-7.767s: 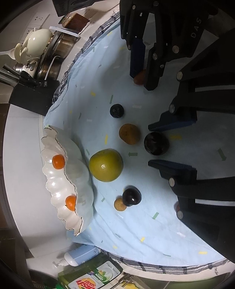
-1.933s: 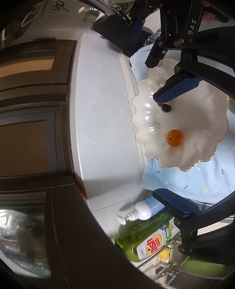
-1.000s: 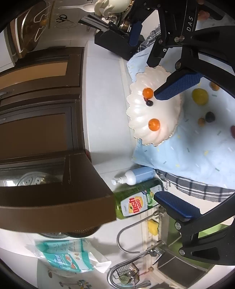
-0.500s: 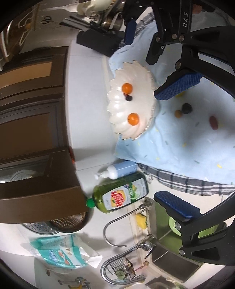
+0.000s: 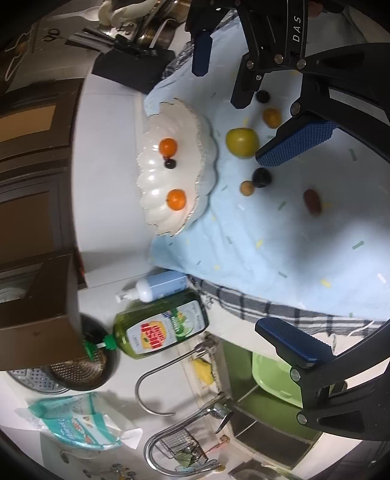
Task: Organize fruits
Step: 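Withdraw both open tools from the bowl back over the cloth, then grasp the red-brown date with the left tool while the right tool grasps the brown round fruit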
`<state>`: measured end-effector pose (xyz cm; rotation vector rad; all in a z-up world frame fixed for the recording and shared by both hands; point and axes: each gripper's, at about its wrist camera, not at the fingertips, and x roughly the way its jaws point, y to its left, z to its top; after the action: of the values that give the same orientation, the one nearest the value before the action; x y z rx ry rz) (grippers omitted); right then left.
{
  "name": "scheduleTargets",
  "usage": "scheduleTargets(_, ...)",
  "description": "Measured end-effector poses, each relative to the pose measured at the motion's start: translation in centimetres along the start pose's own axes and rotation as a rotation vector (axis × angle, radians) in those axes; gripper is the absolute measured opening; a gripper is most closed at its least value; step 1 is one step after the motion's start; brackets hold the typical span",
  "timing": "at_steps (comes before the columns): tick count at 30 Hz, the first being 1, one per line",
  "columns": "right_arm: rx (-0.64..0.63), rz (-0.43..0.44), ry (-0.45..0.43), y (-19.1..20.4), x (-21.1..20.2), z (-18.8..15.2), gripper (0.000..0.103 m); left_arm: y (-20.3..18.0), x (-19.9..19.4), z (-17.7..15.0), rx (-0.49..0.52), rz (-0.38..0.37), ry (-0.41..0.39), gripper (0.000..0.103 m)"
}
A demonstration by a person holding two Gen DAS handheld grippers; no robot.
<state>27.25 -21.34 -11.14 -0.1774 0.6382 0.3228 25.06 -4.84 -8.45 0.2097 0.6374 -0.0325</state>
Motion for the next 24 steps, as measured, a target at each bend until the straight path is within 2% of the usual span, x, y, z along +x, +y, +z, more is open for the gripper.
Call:
scheduleTargets(6, -0.005, 0.019, 0.041, 0.4, 0.9, -1.4, 0.078, -0.4, 1.2, -1.5, -0.005, -0.023, 0.040, 0.101)
scheduleTargets(12, -0.007, 0.016, 0.072, 0.3, 1.8, -2.3, 0.078, -0.7, 2.7, -2.6, -0.021, -0.047, 0.095, 0.094)
scheduleTargets(18, -0.006, 0.032, 0.107, 0.5, 2.8, -3.0, 0.077, -1.0, 3.8, -3.2, -0.030, -0.075, 0.133, 0.083)
scheduleTargets(24, 0.000, 0.055, 0.148, 0.5, 3.9, -3.7, 0.069, -1.5, 5.0, -3.8, -0.026, -0.113, 0.182, 0.070)
